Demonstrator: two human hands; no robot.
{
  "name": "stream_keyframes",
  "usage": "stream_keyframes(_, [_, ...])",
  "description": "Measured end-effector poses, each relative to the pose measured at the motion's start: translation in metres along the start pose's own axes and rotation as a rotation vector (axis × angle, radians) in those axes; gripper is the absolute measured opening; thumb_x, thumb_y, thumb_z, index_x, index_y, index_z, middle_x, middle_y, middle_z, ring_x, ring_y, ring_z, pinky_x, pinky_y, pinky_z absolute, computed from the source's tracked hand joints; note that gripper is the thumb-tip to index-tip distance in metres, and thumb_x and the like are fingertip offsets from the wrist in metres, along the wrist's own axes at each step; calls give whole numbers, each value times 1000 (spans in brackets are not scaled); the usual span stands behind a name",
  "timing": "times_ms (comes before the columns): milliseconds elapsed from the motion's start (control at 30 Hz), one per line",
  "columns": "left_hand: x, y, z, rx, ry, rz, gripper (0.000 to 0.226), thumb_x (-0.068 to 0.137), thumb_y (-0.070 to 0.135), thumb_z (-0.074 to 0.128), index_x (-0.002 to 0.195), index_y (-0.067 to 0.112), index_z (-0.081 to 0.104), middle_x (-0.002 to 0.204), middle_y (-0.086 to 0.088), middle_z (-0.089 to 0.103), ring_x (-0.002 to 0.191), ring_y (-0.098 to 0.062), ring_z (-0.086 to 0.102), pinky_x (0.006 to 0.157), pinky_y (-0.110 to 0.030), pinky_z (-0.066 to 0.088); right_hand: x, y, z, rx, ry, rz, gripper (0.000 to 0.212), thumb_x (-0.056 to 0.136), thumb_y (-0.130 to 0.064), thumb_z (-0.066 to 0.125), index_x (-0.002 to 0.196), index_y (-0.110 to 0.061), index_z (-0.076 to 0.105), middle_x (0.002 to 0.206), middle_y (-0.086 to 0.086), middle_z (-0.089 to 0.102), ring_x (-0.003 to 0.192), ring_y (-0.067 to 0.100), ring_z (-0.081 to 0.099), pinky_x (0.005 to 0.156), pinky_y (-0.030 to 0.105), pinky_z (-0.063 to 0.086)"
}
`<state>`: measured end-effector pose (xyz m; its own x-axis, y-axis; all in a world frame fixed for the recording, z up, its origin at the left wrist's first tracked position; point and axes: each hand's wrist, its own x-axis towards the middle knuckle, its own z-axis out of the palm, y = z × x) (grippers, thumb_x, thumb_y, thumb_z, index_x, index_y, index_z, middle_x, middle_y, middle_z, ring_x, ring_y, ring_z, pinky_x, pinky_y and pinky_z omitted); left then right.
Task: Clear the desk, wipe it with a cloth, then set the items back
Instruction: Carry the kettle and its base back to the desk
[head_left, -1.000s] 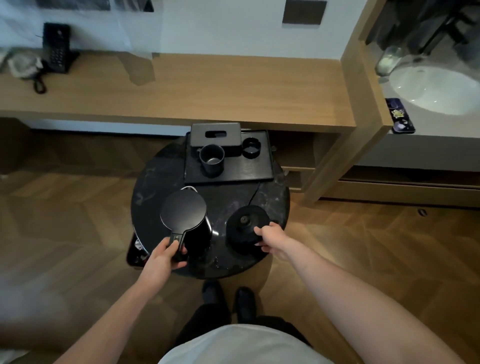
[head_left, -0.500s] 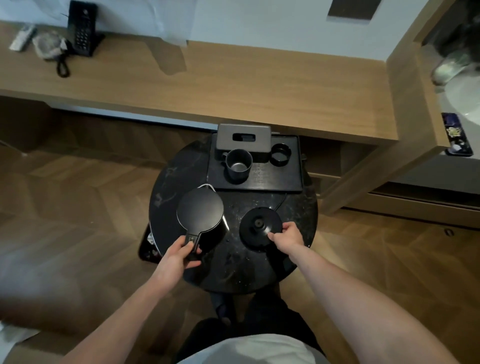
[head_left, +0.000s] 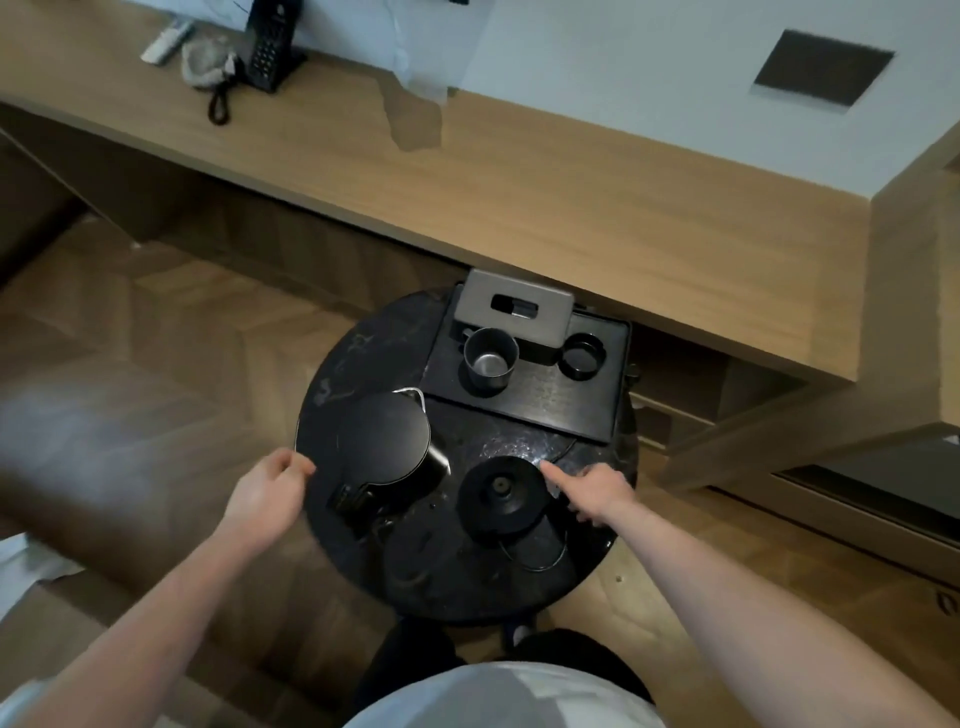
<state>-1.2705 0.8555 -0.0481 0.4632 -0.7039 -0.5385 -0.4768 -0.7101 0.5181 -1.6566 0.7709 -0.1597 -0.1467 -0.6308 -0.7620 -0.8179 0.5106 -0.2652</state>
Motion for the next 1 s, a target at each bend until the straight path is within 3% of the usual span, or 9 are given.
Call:
stream_keyframes(167, [65, 73, -39, 50, 74, 17, 22, 93, 17, 48, 101, 19, 68, 109, -6, 70, 102, -32, 62, 96, -41, 51, 27, -8, -50, 231, 241, -46, 35, 87, -49, 74, 102, -21, 62, 109, 3, 70, 112, 29, 64, 97, 38, 51])
stream_keyframes(267, [96, 136, -22, -80, -49, 64, 16, 83, 21, 55, 87, 15, 69, 90, -8, 68, 79, -27, 61, 80, -38, 54, 37, -19, -66, 281, 276, -27, 53, 90, -40, 75, 134, -18, 54, 136, 8, 55, 123, 30, 59, 102, 38, 45])
stream_keyframes(333, [113, 167, 0, -9, -140, 112, 16, 79, 23, 56, 83, 13, 69, 85, -9, 63, 77, -24, 56, 72, -36, 50, 47, -25, -73, 316, 283, 6, 65, 90, -37, 75, 145, -17, 47, 147, 11, 48, 131, 33, 54, 108, 40, 43])
stream_keyframes(433, [142, 188, 36, 301, -239, 188, 19, 89, 21, 59, 96, 10, 73, 101, -8, 72, 92, -28, 65, 86, -34, 52, 60, -31, -78, 356, 244, 67, 75, 90, -34, 74, 153, -15, 39, 153, 14, 43, 139, 37, 47, 116, 43, 40])
stream_keyframes(533, [168, 189, 65, 610, -333, 193, 33, 92, 26, 59, 120, 12, 69, 123, -8, 68, 115, -28, 63, 98, -34, 50, 73, -34, -81, 351, 212, 101, 74, 91, -27, 70, 155, -13, 36, 154, 16, 43, 141, 37, 45, 117, 42, 38])
stream_keyframes(600, [185, 186, 77, 734, -381, 180, 40, 92, 28, 59, 128, 12, 64, 131, -10, 65, 119, -29, 62, 96, -33, 49, 81, -35, -82, 329, 203, 108, 70, 91, -22, 67, 154, -12, 38, 153, 16, 44, 141, 37, 45, 116, 41, 37])
stream_keyframes(733, [214, 182, 95, 827, -441, 194, 25, 89, 27, 60, 111, 15, 62, 124, -11, 67, 99, -26, 60, 79, -31, 45, 98, -35, -85, 322, 210, 135, 65, 93, -18, 63, 154, -14, 40, 152, 17, 40, 136, 38, 50, 115, 41, 38])
stream_keyframes(867, [242, 178, 116, 787, -424, 195, 33, 96, 29, 63, 120, 11, 50, 122, -14, 63, 102, -31, 65, 74, -36, 55, 114, -30, -82, 289, 257, 166, 58, 91, -17, 65, 147, -17, 47, 146, 16, 41, 125, 41, 57, 111, 43, 43])
stream_keyframes(1000, [260, 172, 125, 861, -374, 253, 37, 99, 39, 64, 121, 13, 51, 126, -12, 66, 112, -32, 66, 90, -37, 54, 123, -30, -79, 242, 299, 145, 51, 95, -18, 64, 143, -20, 49, 143, 17, 45, 124, 44, 58, 108, 45, 44])
